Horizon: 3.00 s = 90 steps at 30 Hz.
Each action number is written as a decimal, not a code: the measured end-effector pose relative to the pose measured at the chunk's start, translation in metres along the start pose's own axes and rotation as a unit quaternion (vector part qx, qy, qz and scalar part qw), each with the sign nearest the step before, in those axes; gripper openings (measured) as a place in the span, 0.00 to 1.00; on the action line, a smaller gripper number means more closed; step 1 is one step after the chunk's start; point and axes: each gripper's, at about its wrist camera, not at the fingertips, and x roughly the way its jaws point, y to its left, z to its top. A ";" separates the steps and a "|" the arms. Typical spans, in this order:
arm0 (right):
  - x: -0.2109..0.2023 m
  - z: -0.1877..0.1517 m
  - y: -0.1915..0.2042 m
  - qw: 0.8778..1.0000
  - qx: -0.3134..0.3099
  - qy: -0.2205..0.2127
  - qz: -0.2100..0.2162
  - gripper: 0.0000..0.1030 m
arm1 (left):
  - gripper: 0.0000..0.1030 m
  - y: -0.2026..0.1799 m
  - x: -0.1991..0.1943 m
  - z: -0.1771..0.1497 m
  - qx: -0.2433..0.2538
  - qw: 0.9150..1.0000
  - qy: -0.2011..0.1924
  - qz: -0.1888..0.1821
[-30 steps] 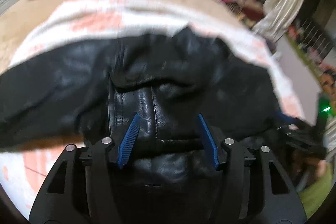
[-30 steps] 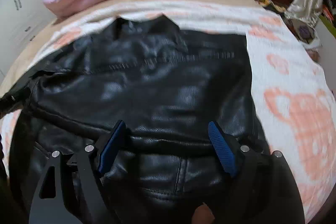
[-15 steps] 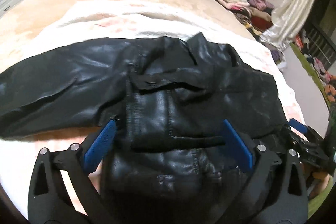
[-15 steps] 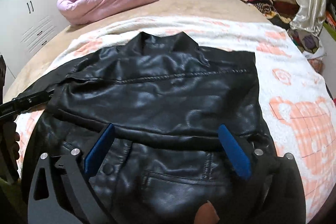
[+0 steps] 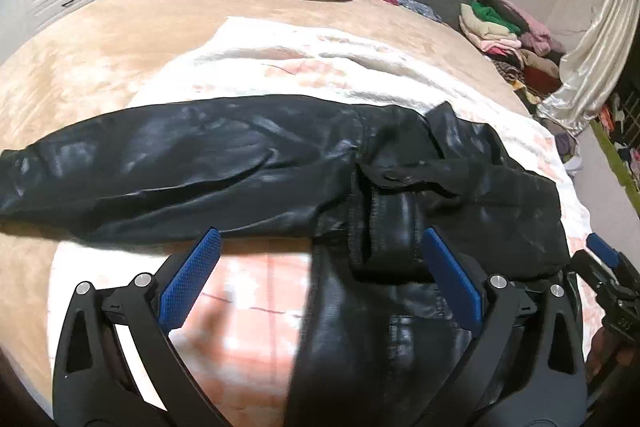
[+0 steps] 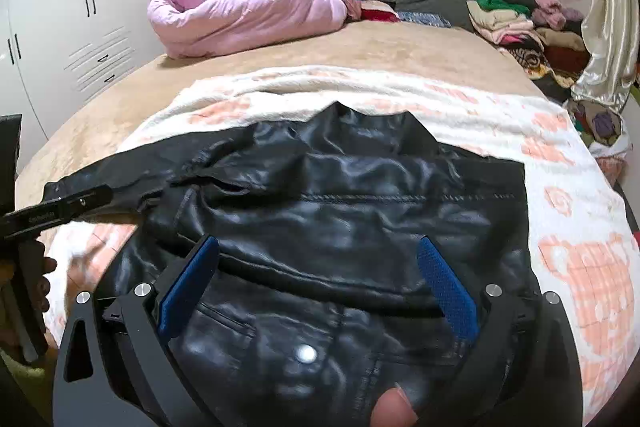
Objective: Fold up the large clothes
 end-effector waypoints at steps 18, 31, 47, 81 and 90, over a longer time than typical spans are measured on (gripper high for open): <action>0.013 0.039 0.111 0.994 -0.091 -0.012 0.059 0.96 | 0.91 0.084 -0.034 0.014 -0.106 0.989 -0.070 0.076; 0.037 0.058 0.179 0.985 -0.136 -0.011 0.108 0.96 | 0.91 0.147 -0.043 0.009 -0.210 0.966 -0.090 0.125; 0.068 0.057 0.219 0.976 -0.158 0.007 0.149 0.96 | 0.91 0.215 -0.017 0.003 -0.320 0.932 -0.049 0.161; 0.008 -0.019 0.032 1.000 -0.009 0.005 0.016 0.96 | 0.00 0.103 -0.108 0.073 -0.198 0.954 -0.221 -0.032; -0.030 -0.030 -0.035 0.998 0.064 -0.026 0.002 0.96 | 0.00 -0.025 -0.127 0.096 -0.074 0.966 -0.229 -0.097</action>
